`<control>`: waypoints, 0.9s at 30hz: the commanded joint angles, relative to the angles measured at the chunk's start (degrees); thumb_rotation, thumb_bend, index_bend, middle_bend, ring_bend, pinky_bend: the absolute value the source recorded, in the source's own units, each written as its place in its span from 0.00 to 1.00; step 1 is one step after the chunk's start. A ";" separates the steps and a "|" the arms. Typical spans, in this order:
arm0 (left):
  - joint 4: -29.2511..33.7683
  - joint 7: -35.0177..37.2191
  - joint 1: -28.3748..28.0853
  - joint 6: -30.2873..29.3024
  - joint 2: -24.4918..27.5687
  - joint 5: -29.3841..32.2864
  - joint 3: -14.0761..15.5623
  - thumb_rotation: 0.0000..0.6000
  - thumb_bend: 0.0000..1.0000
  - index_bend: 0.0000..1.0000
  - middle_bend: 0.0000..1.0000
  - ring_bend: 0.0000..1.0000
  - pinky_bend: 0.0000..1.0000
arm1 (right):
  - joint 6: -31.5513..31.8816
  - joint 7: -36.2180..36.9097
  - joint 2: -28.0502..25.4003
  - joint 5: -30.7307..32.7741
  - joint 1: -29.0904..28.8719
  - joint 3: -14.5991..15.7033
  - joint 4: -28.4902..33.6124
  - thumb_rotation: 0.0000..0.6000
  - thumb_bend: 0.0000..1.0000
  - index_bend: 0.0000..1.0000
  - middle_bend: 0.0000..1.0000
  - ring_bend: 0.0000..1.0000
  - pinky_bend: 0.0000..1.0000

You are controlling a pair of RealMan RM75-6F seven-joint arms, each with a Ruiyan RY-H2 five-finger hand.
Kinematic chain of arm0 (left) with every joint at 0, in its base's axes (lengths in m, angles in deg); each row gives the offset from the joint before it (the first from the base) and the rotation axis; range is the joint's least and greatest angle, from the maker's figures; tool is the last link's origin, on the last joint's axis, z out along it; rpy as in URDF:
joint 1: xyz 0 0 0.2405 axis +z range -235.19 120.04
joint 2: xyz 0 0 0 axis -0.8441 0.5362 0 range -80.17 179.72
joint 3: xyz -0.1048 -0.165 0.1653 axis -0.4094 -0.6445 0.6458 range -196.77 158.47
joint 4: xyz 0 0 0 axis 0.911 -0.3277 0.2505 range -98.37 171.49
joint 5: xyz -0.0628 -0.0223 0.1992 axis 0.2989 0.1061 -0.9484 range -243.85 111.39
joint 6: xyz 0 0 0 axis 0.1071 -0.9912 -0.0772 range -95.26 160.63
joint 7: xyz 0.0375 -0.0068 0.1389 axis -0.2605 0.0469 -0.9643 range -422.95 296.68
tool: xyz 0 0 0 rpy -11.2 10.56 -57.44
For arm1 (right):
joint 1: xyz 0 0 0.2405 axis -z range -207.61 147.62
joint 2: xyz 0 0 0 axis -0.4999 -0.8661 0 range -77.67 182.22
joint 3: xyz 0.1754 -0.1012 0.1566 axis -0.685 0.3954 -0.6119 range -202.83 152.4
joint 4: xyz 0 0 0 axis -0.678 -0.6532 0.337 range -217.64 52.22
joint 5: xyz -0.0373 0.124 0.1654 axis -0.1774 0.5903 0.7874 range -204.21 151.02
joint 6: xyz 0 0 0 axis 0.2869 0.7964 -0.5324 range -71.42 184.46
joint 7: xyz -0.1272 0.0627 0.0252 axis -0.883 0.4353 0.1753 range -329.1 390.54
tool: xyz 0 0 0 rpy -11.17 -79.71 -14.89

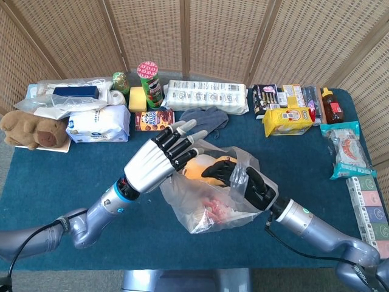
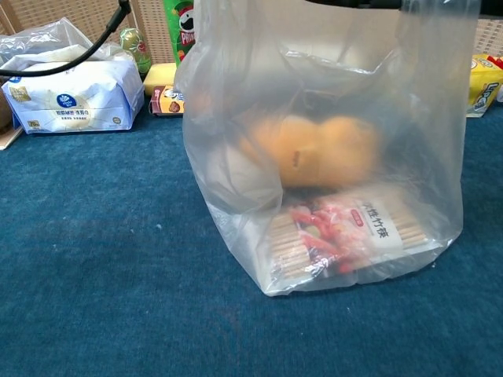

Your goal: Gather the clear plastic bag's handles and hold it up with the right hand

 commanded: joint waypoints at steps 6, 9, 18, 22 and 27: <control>1.61 -2.10 -2.43 1.57 1.16 1.20 -2.46 1.00 0.16 0.34 0.22 0.09 0.23 | -0.74 -7.52 1.45 1.43 -0.64 -1.19 -0.87 0.27 0.13 0.30 0.29 0.20 0.04; 1.92 -2.94 -3.64 2.40 1.42 1.77 -3.53 1.00 0.16 0.33 0.22 0.09 0.22 | -1.19 -10.03 1.28 1.55 -0.75 -1.23 -0.79 0.27 0.13 0.29 0.28 0.19 0.04; 3.40 -4.90 -6.28 3.91 1.85 3.07 -5.30 1.00 0.15 0.31 0.22 0.09 0.22 | -1.85 -11.98 1.57 1.64 -1.19 -1.38 -1.11 0.26 0.13 0.21 0.25 0.18 0.10; 3.98 -5.89 -7.10 4.54 2.08 3.86 -5.82 1.00 0.14 0.30 0.22 0.09 0.22 | -1.59 -12.15 1.49 1.44 -1.20 -1.42 -1.21 0.23 0.13 0.19 0.23 0.17 0.13; 4.45 -7.00 -7.97 5.35 2.10 5.34 -6.30 1.00 0.14 0.30 0.22 0.09 0.22 | -1.33 -11.29 1.21 0.85 -1.36 -1.32 -1.52 0.20 0.13 0.19 0.22 0.14 0.11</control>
